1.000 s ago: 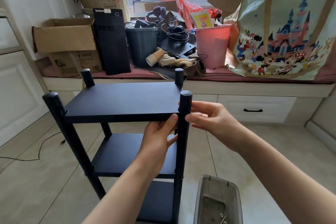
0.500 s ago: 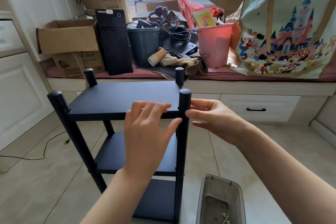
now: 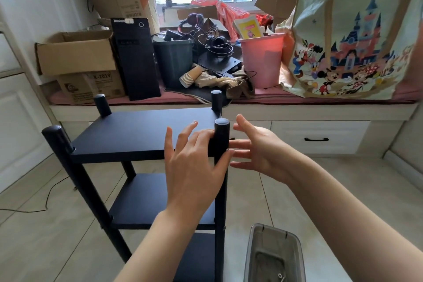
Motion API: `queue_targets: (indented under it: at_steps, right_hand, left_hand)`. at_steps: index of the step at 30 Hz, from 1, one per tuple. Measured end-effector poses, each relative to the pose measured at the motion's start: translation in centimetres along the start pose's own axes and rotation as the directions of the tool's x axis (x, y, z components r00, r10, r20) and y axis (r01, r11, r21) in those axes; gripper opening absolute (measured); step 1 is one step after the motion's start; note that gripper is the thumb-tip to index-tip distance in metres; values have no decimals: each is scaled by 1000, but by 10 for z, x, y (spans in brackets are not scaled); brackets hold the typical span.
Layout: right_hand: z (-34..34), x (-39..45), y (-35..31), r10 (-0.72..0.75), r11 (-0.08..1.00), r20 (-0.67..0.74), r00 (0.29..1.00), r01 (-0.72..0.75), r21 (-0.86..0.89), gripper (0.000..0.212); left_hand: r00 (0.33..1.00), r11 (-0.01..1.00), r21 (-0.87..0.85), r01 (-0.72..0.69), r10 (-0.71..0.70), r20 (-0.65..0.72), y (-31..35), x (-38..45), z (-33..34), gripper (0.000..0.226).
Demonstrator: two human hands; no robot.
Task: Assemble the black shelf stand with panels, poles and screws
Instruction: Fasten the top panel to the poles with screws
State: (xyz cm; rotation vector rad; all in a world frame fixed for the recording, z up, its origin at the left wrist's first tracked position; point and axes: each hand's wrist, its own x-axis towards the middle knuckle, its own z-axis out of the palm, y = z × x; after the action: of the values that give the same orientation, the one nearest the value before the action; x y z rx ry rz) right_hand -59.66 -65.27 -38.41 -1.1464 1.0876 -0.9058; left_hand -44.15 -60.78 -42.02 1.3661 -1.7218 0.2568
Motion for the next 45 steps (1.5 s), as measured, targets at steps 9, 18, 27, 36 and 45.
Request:
queue_targets:
  at_steps: [9,18,27,36,45]
  right_hand:
    - [23,3,0,4,996,86,996,-11,87,33]
    - [16,12,4,-43,998,113,993,47,-36,33]
    - [-14,-7,16,-15,997,62,998,19,-73,32]
    - [-75,-13,95,246,942,-36,969,-248,-224,24]
    - [-104,17,262,548,653,-253,797,-597,-466,17]
  left_hand:
    - [999,992,126,-30,33,-16,0,1,-11,46]
    - [996,996,79,-34,27,80,-12,0,-11,55]
    - [998,998,54,-39,36,54,-15,1,-8,58]
    - [997,995,62,-78,79,-19,-18,-3,-1,54]
    - [985,988,98,-118,129,-114,-19,-5,8,48]
